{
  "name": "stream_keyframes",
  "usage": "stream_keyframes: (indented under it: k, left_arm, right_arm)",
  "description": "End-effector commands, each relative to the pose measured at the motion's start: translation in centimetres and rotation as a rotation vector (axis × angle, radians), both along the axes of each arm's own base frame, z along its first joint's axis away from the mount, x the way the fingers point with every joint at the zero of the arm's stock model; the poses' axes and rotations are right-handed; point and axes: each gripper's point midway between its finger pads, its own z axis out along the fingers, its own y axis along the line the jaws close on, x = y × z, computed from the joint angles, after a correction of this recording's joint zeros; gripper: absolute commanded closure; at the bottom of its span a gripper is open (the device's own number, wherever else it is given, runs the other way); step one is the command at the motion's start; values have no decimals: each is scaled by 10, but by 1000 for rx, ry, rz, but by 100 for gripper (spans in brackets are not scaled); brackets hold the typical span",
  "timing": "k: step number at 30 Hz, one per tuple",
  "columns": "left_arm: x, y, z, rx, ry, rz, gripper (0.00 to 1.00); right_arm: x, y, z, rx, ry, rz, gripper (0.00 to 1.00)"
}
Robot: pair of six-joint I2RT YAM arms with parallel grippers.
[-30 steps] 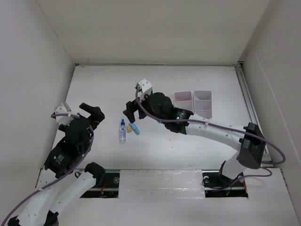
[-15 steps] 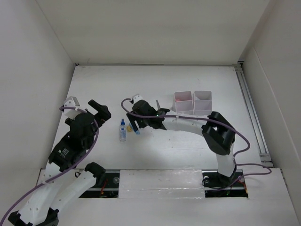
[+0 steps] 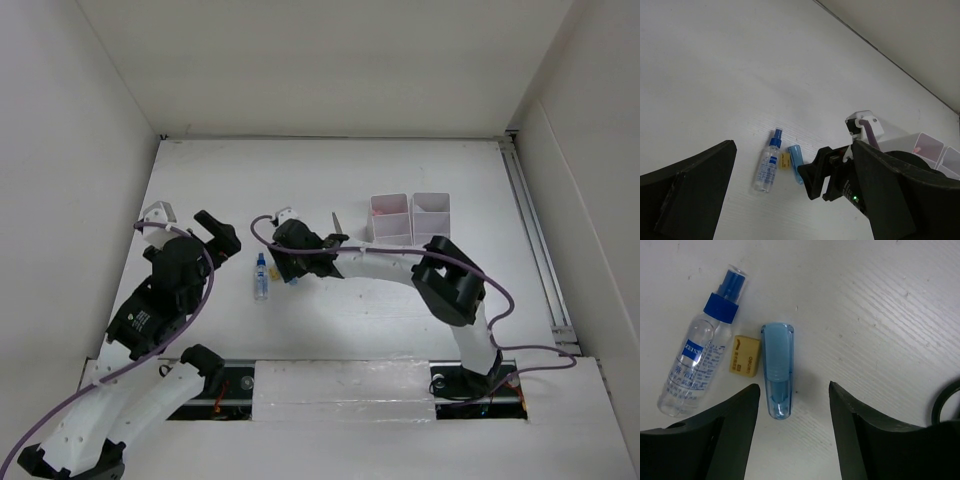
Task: Sort the stationery into containers
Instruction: Pick up the stationery from the center of the board.
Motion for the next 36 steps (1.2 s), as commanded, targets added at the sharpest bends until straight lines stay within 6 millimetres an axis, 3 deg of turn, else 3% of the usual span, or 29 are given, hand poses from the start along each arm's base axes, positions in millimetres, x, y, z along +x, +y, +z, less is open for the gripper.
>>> stream_keyframes:
  k: [1,2,3,12,23,27,30,31,33,36]
  left_arm:
    - [2,-2,13,-21,-48,-14,0]
    - [1,-2,13,-21,-49,-14,0]
    - [1,-2,13,-21,-49,-14,0]
    - [1,-2,13,-18,-57,-17,0]
    - [1,0,7,-6,-32,-6,0]
    - [1,0,7,-6,-32,-6,0]
    - [0,0,9,-11,-40,-6,0]
    - [0,0,9,-20,-41,-3,0]
    - [0,0,9,-20,-41,-2,0]
    - [0,0,9,-20,-41,-2,0]
  right_arm:
    - [5,15,6,-1,-15,19,37]
    - [9,22,12,16,-26,19,37]
    - [8,21,4,-6,-12,20,37]
    - [18,22,-7,-65,-17,-10,40]
    - [12,19,-45,-172,51,30,49]
    - [11,16,-50,-197,60,37,67]
    - [10,17,-51,-197,64,51,73]
    - [11,12,-54,-202,77,46,87]
    - [12,9,-53,-196,91,59,100]
    - [18,8,-34,-142,76,91,100]
